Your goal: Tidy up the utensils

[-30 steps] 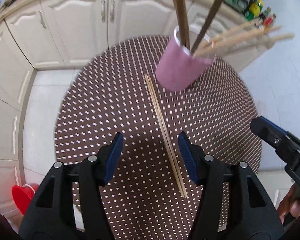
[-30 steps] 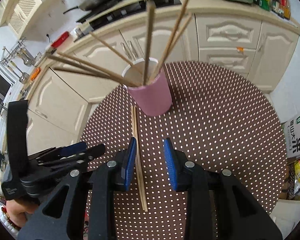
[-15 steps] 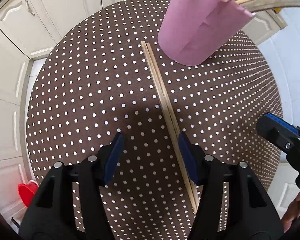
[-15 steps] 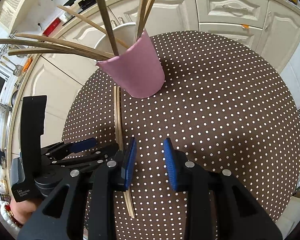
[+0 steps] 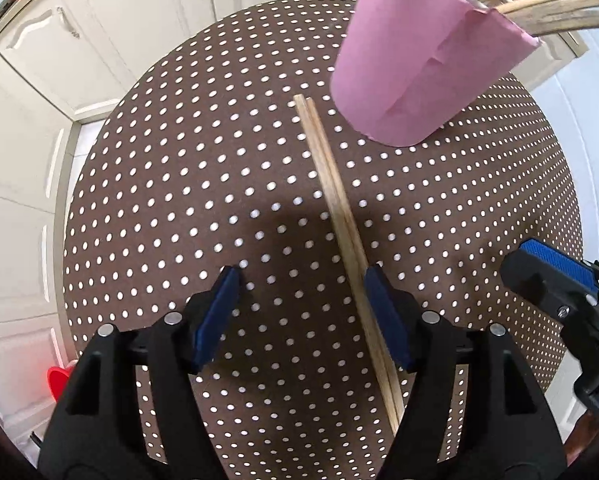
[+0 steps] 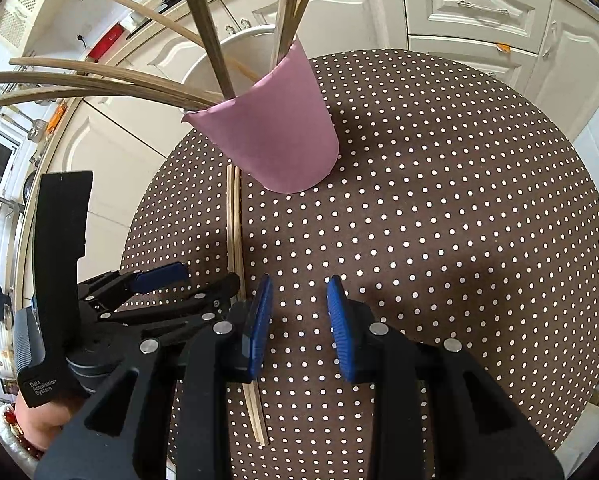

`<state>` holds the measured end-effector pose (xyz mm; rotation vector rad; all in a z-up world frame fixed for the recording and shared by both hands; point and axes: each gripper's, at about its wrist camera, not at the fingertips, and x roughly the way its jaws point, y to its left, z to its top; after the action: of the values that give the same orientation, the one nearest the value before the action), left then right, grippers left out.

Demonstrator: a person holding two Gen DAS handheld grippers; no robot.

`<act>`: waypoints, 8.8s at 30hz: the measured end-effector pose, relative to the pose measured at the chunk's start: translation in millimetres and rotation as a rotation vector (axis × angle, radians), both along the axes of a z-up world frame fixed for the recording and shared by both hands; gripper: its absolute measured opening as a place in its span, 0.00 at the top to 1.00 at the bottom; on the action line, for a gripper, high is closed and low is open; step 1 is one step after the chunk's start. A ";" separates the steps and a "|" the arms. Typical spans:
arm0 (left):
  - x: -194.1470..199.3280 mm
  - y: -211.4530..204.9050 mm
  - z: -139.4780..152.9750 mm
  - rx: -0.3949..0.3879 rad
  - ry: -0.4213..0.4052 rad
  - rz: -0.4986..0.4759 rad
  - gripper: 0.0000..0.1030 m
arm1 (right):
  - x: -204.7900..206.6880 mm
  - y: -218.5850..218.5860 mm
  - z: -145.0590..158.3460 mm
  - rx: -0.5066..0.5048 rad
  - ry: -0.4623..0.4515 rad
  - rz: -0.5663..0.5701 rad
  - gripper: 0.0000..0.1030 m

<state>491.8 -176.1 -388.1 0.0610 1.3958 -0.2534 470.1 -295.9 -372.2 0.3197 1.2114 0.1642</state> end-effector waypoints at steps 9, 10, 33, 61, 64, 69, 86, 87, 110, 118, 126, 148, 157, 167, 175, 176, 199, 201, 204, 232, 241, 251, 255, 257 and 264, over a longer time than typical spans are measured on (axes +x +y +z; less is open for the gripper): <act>-3.4 4.6 1.7 0.011 -0.002 0.006 0.36 | 5.9 4.6 -5.2 0.005 0.008 0.012 0.74; -4.2 5.2 2.8 0.015 -0.004 0.007 0.36 | 6.5 5.8 -5.3 0.005 0.007 0.015 0.74; -13.9 81.7 22.9 -0.044 -0.036 0.133 0.38 | 64.3 85.3 -37.3 -0.089 0.038 0.186 0.81; 45.3 10.7 -7.0 0.003 -0.052 0.021 0.62 | 21.4 5.4 -28.1 0.005 0.117 0.076 0.96; 49.5 9.6 -8.0 0.037 -0.074 0.018 0.81 | 17.4 -4.9 -24.4 0.024 0.115 0.060 0.96; 50.0 15.2 -4.3 -0.008 -0.070 0.029 0.94 | 14.6 -16.9 -19.2 0.057 0.104 0.032 0.96; -6.0 42.6 88.6 -0.188 -0.251 0.016 0.94 | -26.3 -20.0 75.8 0.049 -0.122 0.012 0.96; -10.4 44.9 92.5 -0.193 -0.262 0.015 0.94 | -29.3 -17.8 81.2 0.044 -0.138 0.013 0.96; -103.1 57.0 220.7 -0.273 -0.534 -0.097 0.94 | -94.1 24.4 165.8 -0.059 -0.420 -0.021 0.96; -113.0 58.7 254.1 -0.282 -0.617 -0.105 0.95 | -97.8 25.9 196.1 -0.083 -0.500 -0.021 0.96; -106.1 54.8 275.2 -0.281 -0.677 -0.097 0.95 | -85.4 18.4 212.4 -0.093 -0.552 -0.019 0.96; -15.2 39.4 288.3 -0.246 -0.727 0.002 0.94 | -12.2 -3.1 226.0 -0.120 -0.610 -0.011 0.96; 22.2 32.5 277.6 -0.254 -0.711 0.057 0.94 | 20.6 -15.6 215.9 -0.101 -0.587 -0.020 0.96; 41.1 18.5 245.0 -0.241 -0.649 0.071 0.94 | 45.6 -16.6 196.2 -0.109 -0.539 0.006 0.96; 42.0 11.7 255.4 -0.303 -0.656 0.054 0.94 | 54.6 -15.7 186.1 -0.094 -0.509 0.021 0.96; 41.6 10.8 257.0 -0.303 -0.662 0.052 0.94 | 54.9 -15.5 185.7 -0.093 -0.509 0.021 0.96; 33.8 -10.2 181.1 -0.190 -0.501 -0.042 0.94 | 50.5 -8.6 159.8 -0.140 -0.446 0.063 0.96; 33.4 -10.9 174.7 -0.187 -0.479 -0.043 0.94 | 50.7 -6.3 155.3 -0.152 -0.436 0.070 0.96; 31.1 -11.8 169.6 -0.190 -0.471 -0.047 0.94 | 51.0 -5.2 147.0 -0.161 -0.417 0.076 0.96; 15.5 8.2 186.0 -0.195 -0.491 -0.022 0.87 | 40.9 -1.2 127.2 -0.095 -0.328 0.074 0.92; -6.1 26.7 201.4 -0.194 -0.545 0.009 0.52 | 17.6 -0.6 148.0 -0.079 -0.375 0.041 0.92; -45.9 51.6 223.5 -0.169 -0.607 0.019 0.34 | -25.4 12.6 171.5 -0.087 -0.430 0.007 0.89; -67.2 62.6 236.5 -0.153 -0.647 0.025 0.32 | -47.1 19.2 183.5 -0.093 -0.471 -0.013 0.88; -80.1 69.1 243.8 -0.145 -0.670 0.025 0.30 | -58.2 23.2 189.8 -0.095 -0.492 -0.019 0.87; -128.0 95.3 269.2 -0.139 -0.725 0.030 0.25 | -108.7 44.0 214.0 -0.119 -0.575 -0.043 0.72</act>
<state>363.8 -80.9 -119.0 0.0133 0.6560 -0.2674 361.4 -251.9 -158.1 0.1752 0.6412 0.1329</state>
